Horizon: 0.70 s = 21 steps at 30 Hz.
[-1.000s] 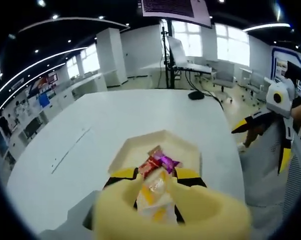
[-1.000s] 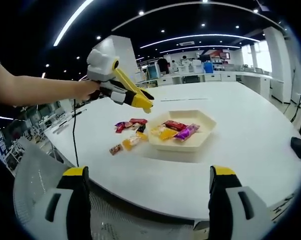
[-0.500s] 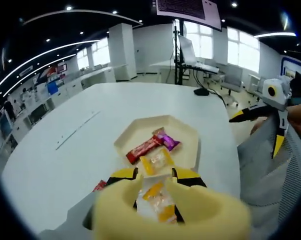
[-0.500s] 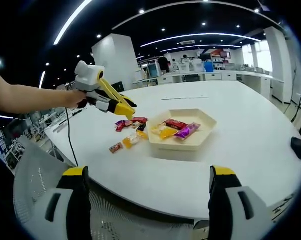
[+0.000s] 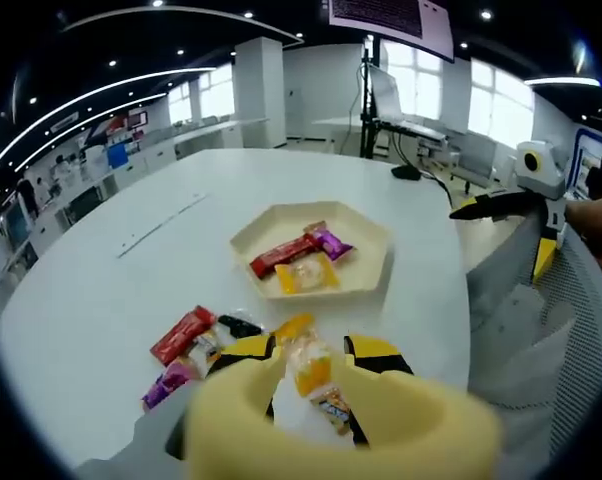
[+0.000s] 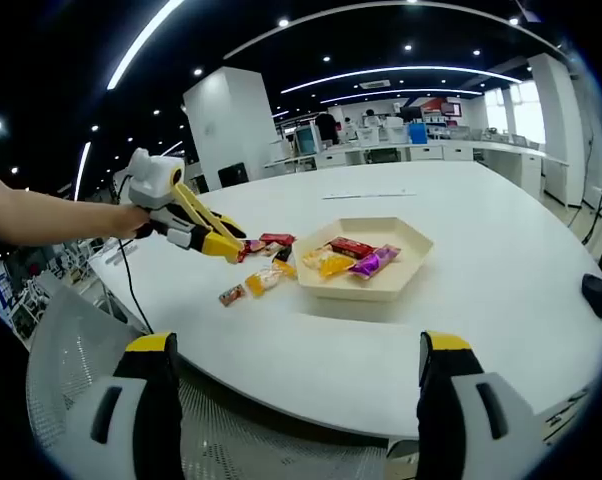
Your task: Place the target food into the container with the food tongs after gripping and lifting it, then release it inside without dropping or visibly crushing the food.
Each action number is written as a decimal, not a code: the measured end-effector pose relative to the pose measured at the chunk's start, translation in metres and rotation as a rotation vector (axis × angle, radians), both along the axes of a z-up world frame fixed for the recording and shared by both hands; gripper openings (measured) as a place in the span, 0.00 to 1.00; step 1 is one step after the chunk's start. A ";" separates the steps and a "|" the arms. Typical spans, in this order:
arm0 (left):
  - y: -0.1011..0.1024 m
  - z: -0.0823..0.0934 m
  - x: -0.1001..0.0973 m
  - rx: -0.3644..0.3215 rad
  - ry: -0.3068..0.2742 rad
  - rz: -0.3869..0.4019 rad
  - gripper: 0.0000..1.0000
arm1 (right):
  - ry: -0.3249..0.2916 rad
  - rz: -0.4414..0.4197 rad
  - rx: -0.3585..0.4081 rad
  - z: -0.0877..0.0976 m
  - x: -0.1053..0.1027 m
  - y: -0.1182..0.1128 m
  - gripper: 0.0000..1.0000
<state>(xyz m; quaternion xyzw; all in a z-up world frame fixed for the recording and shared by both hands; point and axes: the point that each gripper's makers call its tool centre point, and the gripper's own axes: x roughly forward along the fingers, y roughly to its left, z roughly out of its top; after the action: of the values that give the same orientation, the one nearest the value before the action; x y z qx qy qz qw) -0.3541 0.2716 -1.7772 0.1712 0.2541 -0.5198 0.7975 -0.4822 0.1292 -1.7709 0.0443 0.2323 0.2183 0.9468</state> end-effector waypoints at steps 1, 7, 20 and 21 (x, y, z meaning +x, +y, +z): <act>0.001 -0.002 -0.002 0.001 0.003 0.001 0.24 | 0.000 0.000 0.000 0.000 0.000 0.000 0.99; 0.005 -0.016 -0.015 0.007 0.025 0.001 0.24 | 0.003 0.000 -0.002 0.000 0.000 0.000 0.99; 0.010 -0.039 -0.026 0.046 0.043 0.040 0.24 | 0.005 0.003 -0.002 0.000 -0.001 0.001 0.99; 0.010 -0.040 -0.027 0.049 0.043 0.046 0.24 | 0.006 0.004 -0.002 -0.001 -0.001 0.001 0.99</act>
<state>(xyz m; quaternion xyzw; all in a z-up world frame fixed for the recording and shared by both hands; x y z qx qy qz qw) -0.3807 0.2812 -1.8171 0.1735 0.2879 -0.4985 0.7991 -0.4830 0.1303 -1.7715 0.0434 0.2353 0.2197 0.9458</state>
